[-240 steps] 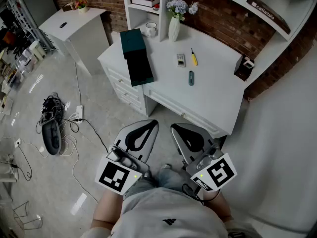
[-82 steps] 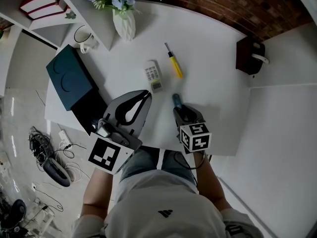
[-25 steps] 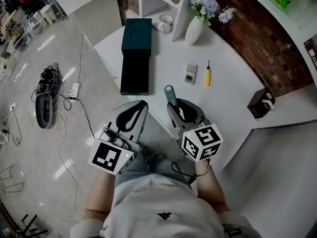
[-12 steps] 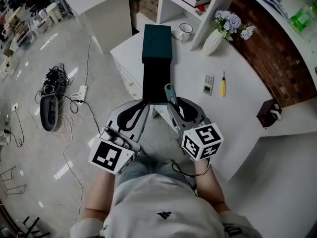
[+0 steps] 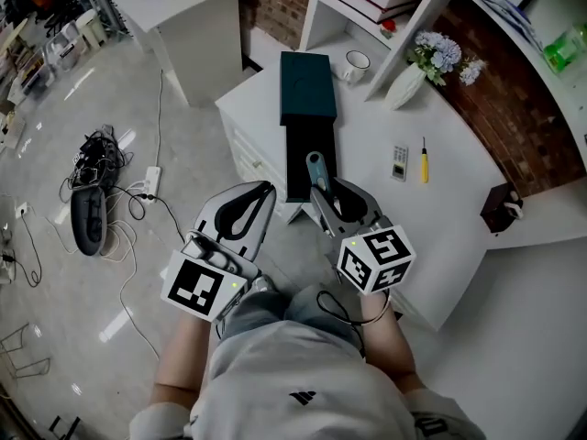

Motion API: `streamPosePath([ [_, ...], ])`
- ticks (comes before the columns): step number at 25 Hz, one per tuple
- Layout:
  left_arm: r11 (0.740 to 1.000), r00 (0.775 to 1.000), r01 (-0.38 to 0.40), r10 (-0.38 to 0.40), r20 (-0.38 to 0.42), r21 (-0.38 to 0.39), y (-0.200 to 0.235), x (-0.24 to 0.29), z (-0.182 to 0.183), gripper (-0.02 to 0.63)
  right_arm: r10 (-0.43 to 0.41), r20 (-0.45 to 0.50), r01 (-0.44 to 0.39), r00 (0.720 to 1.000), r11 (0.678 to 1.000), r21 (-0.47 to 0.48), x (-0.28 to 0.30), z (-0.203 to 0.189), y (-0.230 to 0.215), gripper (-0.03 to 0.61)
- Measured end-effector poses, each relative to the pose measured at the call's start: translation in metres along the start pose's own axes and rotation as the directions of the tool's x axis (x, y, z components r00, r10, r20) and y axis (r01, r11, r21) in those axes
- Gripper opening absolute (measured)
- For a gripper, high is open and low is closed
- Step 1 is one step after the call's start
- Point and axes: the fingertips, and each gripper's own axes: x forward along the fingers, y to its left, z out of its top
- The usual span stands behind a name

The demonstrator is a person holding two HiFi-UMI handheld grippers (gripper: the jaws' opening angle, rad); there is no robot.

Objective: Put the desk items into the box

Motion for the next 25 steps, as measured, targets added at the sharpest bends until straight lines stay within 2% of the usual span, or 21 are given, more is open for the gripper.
streamPosePath([
  [7,1.0,1.0,0.001,-0.001,0.004,-0.016,0.015,-0.008,-0.002,0.014,-0.014,-0.023,0.014,1.0,1.0,-0.012,0.011,-0.001,0.006,0.127],
  [17,0.999,0.997,-0.025,0.028,0.078,-0.03,0.032,0.01,0.011,0.014,-0.013,-0.053,0.013,0.999,1.0,-0.002,0.033,0.0,-0.017,0.127],
  [25,0.996,0.997,-0.081,0.081,0.005,-0.037,0.057,0.038,-0.005,0.014,0.025,-0.122,-0.024,0.992,1.0,0.004,0.072,-0.01,-0.05,0.127],
])
